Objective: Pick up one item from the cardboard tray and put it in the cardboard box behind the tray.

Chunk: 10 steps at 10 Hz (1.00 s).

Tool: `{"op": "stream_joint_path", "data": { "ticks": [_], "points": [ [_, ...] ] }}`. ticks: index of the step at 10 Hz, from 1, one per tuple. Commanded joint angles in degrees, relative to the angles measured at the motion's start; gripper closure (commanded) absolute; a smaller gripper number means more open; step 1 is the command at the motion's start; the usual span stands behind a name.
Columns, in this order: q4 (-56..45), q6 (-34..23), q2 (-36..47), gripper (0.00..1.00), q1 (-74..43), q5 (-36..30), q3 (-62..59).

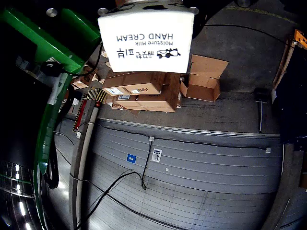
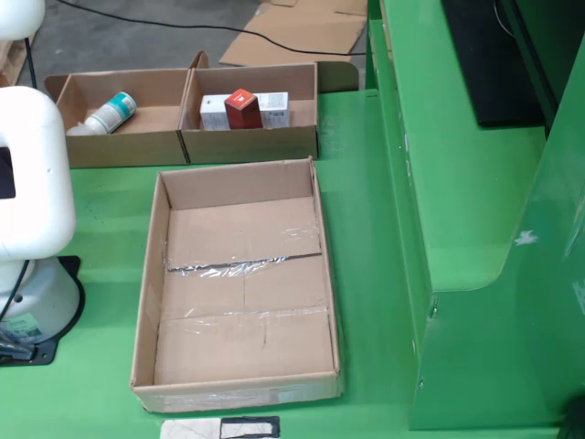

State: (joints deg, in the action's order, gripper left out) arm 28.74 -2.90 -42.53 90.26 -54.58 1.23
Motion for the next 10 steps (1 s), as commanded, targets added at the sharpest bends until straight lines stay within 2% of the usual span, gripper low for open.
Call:
{"op": "stream_joint_path", "data": {
  "ticks": [1, 2, 7, 10],
  "points": [
    [0.56, -2.11, -0.05, 1.0, 2.48, -0.01, -1.23],
    [0.56, -4.58, 0.29, 1.0, 3.04, -0.03, -1.23],
    [0.56, -8.58, 1.44, 1.0, 2.84, -0.14, -1.23],
    [0.55, -8.62, 0.33, 1.0, 3.62, -0.15, -1.23]
  ]
}}
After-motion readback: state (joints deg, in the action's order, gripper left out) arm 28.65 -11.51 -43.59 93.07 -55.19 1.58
